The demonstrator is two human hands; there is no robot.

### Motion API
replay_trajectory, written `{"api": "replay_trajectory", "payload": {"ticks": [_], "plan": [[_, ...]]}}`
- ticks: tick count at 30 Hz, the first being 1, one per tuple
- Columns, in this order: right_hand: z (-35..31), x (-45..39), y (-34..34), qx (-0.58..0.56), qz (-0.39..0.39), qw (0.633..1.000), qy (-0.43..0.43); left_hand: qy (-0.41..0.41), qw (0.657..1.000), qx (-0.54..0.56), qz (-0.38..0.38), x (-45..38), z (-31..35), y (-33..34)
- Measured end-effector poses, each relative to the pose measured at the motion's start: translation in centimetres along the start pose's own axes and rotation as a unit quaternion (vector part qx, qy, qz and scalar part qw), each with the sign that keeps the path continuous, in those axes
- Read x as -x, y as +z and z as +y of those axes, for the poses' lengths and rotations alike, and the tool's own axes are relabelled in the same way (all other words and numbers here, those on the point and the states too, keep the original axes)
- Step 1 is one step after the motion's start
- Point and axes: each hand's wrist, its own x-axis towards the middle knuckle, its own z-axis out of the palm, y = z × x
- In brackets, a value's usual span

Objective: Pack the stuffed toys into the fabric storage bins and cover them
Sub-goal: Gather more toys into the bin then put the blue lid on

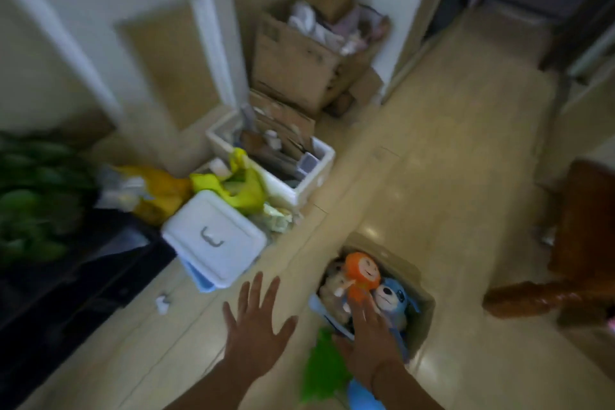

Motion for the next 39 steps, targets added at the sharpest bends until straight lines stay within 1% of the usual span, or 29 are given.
{"api": "replay_trajectory", "payload": {"ticks": [2,4,7,9,10,14,17,20,23,26,28,29,30,31,33,34,35,37,39], "plan": [[-4.8,-0.1,0.6,0.008,-0.03,0.999,-0.038,-0.038,0.999,-0.006,-0.008,1.8,-4.2,-2.5],[-10.3,0.2,1.6,0.032,-0.036,0.995,-0.082,-0.075,0.997,0.004,-0.009,4.0,-9.1,-4.7],[-18.7,2.0,3.6,0.057,-0.046,0.985,-0.155,-0.132,0.989,0.063,0.035,8.0,-16.3,-7.5],[-24.2,3.3,5.8,0.086,-0.056,0.969,-0.224,-0.176,0.978,0.093,0.069,11.4,-21.3,-8.5],[-26.6,4.0,7.2,0.102,-0.065,0.959,-0.257,-0.194,0.973,0.1,0.075,13.4,-23.6,-8.6],[-35.1,7.4,13.4,0.162,-0.126,0.912,-0.357,-0.263,0.959,0.095,0.036,21.4,-30.6,-7.6],[-39.8,10.4,17.8,0.208,-0.165,0.873,-0.41,-0.359,0.918,0.155,0.068,26.5,-33.1,-6.2],[-42.1,13.4,21.5,0.256,-0.203,0.832,-0.449,-0.442,0.868,0.205,0.094,30.6,-34.0,-4.4],[-44.1,15.4,24.1,0.281,-0.231,0.792,-0.489,-0.505,0.819,0.236,0.133,33.8,-33.9,-3.0],[-45.6,17.5,25.7,0.307,-0.264,0.749,-0.525,-0.55,0.769,0.279,0.17,36.6,-33.1,-1.3],[-46.6,19.0,26.6,0.306,-0.281,0.723,-0.552,-0.574,0.729,0.316,0.197,37.9,-33.1,-0.4],[-47.1,19.7,27.2,0.308,-0.291,0.71,-0.562,-0.589,0.696,0.346,0.223,38.4,-33.4,-0.1],[-47.7,20.4,27.8,0.316,-0.302,0.698,-0.568,-0.604,0.646,0.387,0.26,38.8,-33.7,0.0],[-48.2,21.2,28.5,0.328,-0.31,0.685,-0.572,-0.619,0.582,0.435,0.299,39.3,-34.2,-0.1],[-49.2,22.8,30.1,0.355,-0.325,0.66,-0.577,-0.634,0.438,0.517,0.373,40.5,-35.3,-0.3],[-49.6,23.9,31.2,0.368,-0.332,0.648,-0.579,-0.633,0.385,0.542,0.396,41.4,-36.1,-0.1],[-50.0,24.9,32.4,0.378,-0.34,0.638,-0.579,-0.632,0.361,0.552,0.408,42.4,-36.8,0.1],[-50.9,27.1,35.3,0.394,-0.353,0.622,-0.577,-0.634,0.35,0.549,0.418,44.7,-38.6,1.0],[-51.8,29.5,39.3,0.402,-0.366,0.612,-0.575,-0.655,0.334,0.53,0.422,47.2,-40.8,2.3]]}}
